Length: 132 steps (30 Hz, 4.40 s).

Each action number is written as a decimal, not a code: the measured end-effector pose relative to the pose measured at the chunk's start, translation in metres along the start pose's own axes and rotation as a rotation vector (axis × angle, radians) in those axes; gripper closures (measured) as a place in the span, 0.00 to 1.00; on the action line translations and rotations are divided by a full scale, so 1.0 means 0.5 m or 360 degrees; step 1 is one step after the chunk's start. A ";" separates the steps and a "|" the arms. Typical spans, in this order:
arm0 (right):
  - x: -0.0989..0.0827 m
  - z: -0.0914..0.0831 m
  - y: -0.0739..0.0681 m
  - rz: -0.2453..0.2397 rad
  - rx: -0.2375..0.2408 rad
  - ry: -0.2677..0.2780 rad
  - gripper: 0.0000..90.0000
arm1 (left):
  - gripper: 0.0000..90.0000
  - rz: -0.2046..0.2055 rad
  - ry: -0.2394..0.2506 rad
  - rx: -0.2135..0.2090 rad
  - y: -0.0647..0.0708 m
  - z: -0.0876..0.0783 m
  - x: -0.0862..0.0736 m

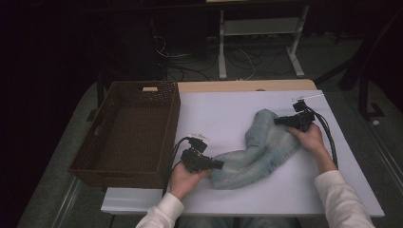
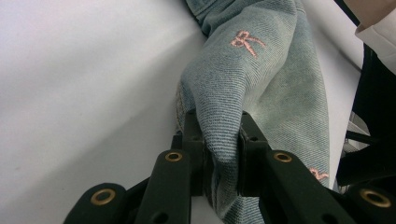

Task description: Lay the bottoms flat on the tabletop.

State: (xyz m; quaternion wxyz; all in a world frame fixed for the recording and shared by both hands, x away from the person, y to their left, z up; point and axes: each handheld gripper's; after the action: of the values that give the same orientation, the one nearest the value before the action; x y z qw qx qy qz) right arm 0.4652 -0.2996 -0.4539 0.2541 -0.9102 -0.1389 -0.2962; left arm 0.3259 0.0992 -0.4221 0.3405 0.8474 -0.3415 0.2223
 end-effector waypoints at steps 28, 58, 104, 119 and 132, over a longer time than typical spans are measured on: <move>0.005 -0.101 0.004 0.0077 -0.0052 0.0236 0.91 | 0.87 0.0027 0.0232 0.0225 -0.028 -0.067 0.055; -0.175 -0.251 -0.067 0.0255 0.0124 0.0303 0.91 | 0.84 -0.0157 0.0100 0.0082 -0.024 -0.033 -0.021; -0.229 -0.270 -0.090 0.0124 -0.0001 0.0088 0.43 | 0.41 -0.0032 0.0004 0.0082 0.006 -0.035 -0.019; -0.137 -0.244 -0.041 0.0098 -0.0033 0.0056 0.21 | 0.30 -0.0053 0.0097 0.0179 0.007 -0.074 -0.002; -0.032 -0.190 -0.037 -0.0017 -0.0009 0.0111 0.19 | 0.28 -0.0064 0.0208 0.0211 0.001 -0.070 0.038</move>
State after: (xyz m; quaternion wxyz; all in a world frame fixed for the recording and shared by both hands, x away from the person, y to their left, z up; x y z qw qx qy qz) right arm 0.4008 -0.3376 -0.3908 0.2547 -0.8992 -0.1338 -0.3296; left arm 0.3334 0.1164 -0.3869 0.3095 0.8585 -0.2860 0.2922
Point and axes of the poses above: each handheld gripper's, and its own axes: z roughly forward along the jaws, x roughly out of its top, y roughly to its right, and after that the axes turned 3 degrees about z, right-handed
